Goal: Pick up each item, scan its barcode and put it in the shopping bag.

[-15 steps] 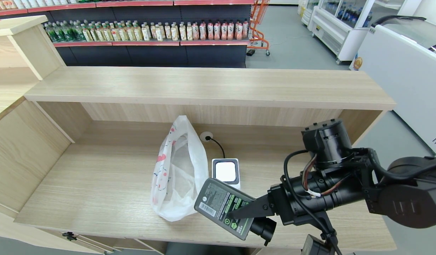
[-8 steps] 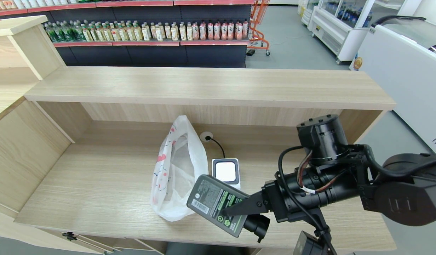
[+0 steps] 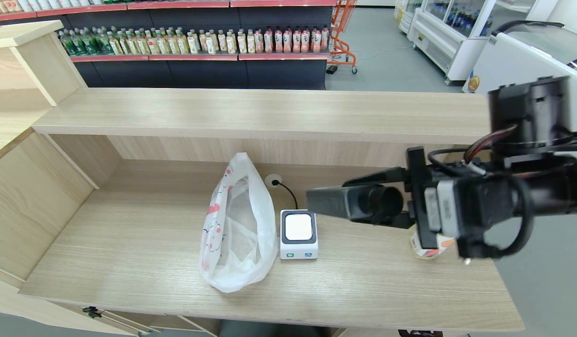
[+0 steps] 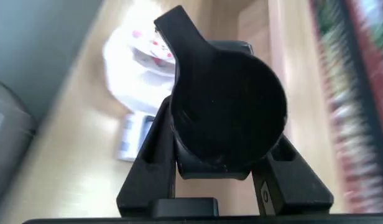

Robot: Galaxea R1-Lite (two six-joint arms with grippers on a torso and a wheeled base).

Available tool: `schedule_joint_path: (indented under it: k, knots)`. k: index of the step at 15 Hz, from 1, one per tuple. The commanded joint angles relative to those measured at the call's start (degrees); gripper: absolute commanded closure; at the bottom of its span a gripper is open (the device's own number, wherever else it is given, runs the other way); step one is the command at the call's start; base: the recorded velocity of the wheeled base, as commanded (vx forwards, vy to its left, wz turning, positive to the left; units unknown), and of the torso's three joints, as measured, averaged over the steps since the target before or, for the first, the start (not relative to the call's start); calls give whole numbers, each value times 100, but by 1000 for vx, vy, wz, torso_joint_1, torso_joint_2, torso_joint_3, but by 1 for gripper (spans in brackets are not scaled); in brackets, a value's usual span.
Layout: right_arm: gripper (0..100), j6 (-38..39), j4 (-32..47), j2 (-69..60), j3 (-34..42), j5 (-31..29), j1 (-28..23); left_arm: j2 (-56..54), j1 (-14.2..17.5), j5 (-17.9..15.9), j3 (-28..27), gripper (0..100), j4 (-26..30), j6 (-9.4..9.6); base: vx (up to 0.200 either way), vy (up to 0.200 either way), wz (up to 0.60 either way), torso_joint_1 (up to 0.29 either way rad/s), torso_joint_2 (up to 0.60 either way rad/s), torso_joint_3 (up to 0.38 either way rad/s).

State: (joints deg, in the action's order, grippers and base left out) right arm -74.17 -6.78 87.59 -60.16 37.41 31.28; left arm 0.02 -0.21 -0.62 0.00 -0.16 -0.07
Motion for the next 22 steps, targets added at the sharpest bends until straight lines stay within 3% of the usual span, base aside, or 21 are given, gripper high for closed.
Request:
schedule_joint_path:
  k: [1,2,3,4,6,9,19,22]
  knots:
    - [100,3532,695,-1192,-13,-15,-737,-2,3,1,0,0,-2,-1,0,0,0,0,0,0]
    - [100,4719,669,-1244,154,-50,-957,-2,3,1,0,0,-2,-1,0,0,0,0,0,0]
    - [100,5360,634,-1262,268,-50,-1089,-2,3,1,0,0,-2,-1,0,0,0,0,0,0]
    - [100,7188,186,-1271,690,-59,-1265,-2,3,1,0,0,-2,-1,0,0,0,0,0,0]
    - [100,8920,-772,-1095,1191,-94,-1414,-2,3,1,0,0,-2,-1,0,0,0,0,0,0]
    - [100,9069,-1010,-787,1525,-76,-1616,-2,3,1,0,0,-2,-1,0,0,0,0,0,0]
    - [100,9104,-1212,-515,1815,-67,-1608,6,3,1,0,0,-2,-10,0,0,0,0,0,0]
    - [100,9087,-1282,-383,1789,-76,-1616,-2,-6,1,0,0,-2,-10,0,200,0,-4,1,4]
